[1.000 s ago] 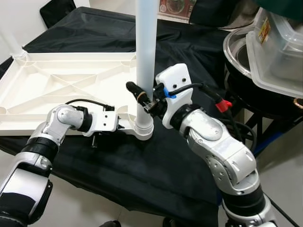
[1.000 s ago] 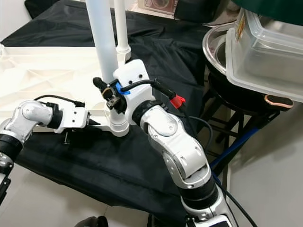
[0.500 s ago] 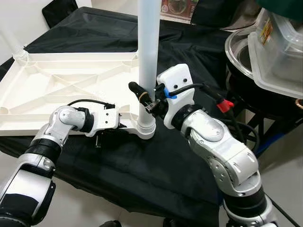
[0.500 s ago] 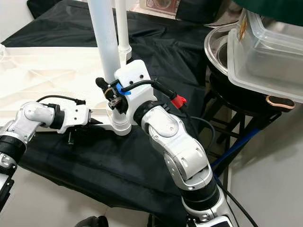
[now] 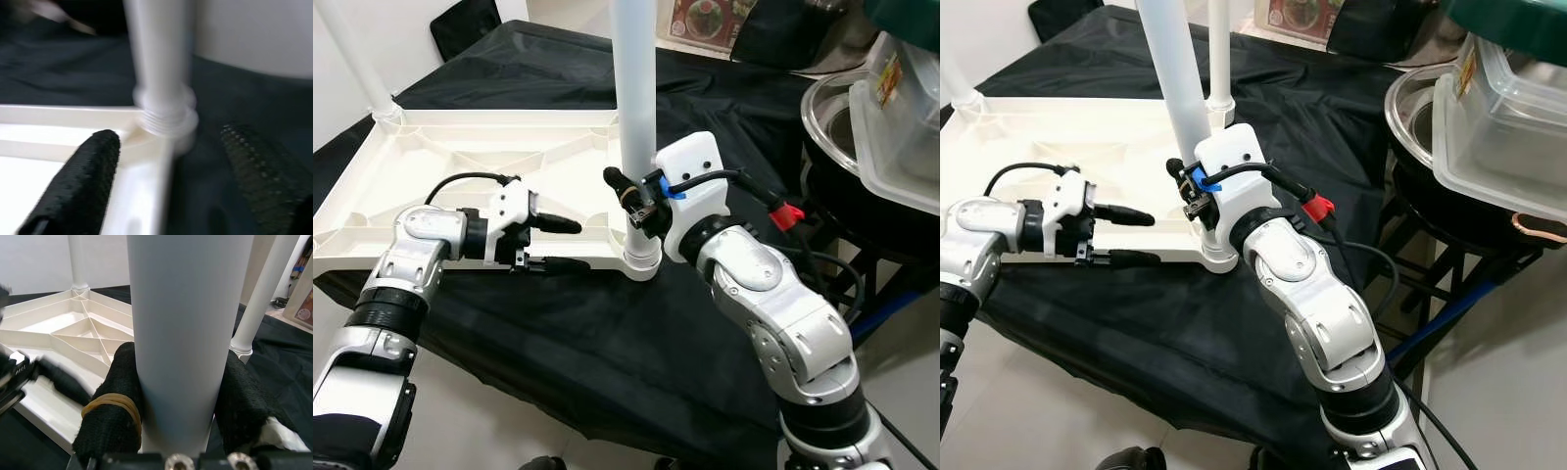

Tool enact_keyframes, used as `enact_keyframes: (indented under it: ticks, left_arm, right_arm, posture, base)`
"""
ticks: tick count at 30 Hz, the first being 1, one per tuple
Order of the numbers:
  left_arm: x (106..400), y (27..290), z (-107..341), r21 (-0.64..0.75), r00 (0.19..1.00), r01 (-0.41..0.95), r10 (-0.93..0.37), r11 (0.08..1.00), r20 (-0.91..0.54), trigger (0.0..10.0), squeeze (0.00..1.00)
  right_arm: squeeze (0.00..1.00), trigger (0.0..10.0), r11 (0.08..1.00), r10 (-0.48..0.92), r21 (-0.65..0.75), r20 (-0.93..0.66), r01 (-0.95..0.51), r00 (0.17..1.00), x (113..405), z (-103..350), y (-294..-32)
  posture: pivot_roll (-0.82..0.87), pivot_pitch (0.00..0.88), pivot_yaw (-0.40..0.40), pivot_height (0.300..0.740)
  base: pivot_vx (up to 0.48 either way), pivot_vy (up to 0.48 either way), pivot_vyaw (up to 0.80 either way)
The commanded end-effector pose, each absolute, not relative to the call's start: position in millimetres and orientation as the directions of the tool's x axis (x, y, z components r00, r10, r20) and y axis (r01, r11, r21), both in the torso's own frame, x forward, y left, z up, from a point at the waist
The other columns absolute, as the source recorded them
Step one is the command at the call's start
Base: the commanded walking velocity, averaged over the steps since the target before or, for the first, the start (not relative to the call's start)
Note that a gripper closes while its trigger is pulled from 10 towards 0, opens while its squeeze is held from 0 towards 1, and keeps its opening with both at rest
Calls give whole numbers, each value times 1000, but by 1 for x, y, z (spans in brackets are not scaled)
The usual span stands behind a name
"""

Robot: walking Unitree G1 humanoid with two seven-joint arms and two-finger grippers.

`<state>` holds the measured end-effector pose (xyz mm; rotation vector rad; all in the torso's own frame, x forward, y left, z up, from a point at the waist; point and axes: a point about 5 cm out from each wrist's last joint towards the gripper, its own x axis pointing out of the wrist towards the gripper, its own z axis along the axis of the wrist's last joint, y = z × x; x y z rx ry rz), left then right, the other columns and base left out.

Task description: Building children table

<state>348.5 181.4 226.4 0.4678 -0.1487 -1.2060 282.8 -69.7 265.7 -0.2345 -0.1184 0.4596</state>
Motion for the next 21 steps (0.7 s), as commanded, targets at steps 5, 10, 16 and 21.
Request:
enact_keyframes:
  ticks: [5,10,16,21]
  left_arm:
    - [353,165,221,428,451,806,-893,410,5,10000,1000]
    - [349,143,215,385,461,799,-881,462,102,10000,1000]
    - [345,127,210,363,464,798,-874,482,141,10000,1000]
    - [343,115,205,368,467,791,-871,489,154,10000,0]
  right_arm:
    - [0,10000,943,221,-215,-167,-255,961,306,228,-108]
    - [0,10000,965,172,-171,-160,-199,972,310,230,-123]
    - [0,10000,971,165,-149,-156,-188,974,310,230,-124]
    - [0,10000,977,170,-104,-150,-186,974,310,230,-123]
  posture:
    - [-137,164,-32,740]
    - [-138,160,-25,740]
    - [-139,158,-19,740]
    - [-134,159,-13,740]
  base:
    - [0,0,0]
    - [0,0,0]
    - [0,0,0]
    - [0,0,0]
